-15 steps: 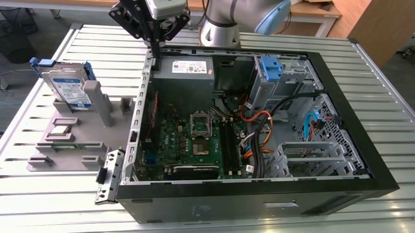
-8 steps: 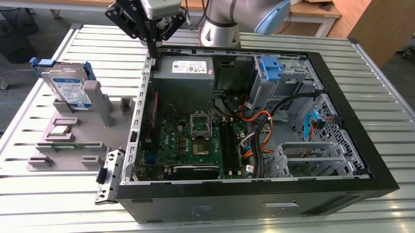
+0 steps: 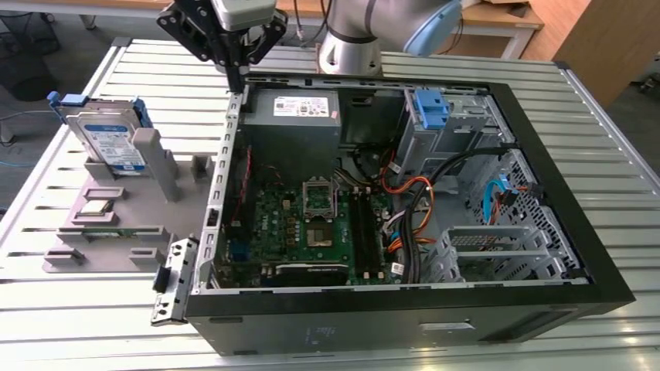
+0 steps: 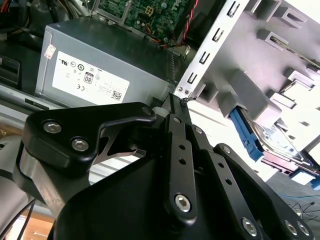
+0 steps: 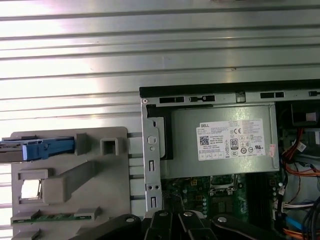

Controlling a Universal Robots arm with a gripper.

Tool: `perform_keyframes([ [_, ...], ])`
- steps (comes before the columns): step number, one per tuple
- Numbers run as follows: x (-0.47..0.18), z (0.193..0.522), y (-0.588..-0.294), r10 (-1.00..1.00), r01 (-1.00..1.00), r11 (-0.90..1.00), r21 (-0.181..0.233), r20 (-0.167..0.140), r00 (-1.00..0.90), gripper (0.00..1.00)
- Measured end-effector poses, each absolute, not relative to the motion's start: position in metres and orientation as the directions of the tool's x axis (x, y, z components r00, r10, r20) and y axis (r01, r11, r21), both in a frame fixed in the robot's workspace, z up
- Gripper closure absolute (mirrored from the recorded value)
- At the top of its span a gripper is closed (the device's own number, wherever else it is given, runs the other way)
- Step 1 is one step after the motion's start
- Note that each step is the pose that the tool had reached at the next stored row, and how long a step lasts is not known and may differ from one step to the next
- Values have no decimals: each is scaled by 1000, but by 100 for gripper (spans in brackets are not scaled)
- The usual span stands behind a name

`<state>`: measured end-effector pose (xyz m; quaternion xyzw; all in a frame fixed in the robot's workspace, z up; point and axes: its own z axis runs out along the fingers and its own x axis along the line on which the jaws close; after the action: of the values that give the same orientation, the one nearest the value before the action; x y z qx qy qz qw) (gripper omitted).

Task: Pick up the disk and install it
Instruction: 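Reach for the disk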

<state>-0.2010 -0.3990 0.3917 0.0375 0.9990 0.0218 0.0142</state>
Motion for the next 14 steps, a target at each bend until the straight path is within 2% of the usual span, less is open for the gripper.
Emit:
perform_keyframes([
  [14, -219, 391, -399, 73, 72, 996, 45, -28, -997, 90],
])
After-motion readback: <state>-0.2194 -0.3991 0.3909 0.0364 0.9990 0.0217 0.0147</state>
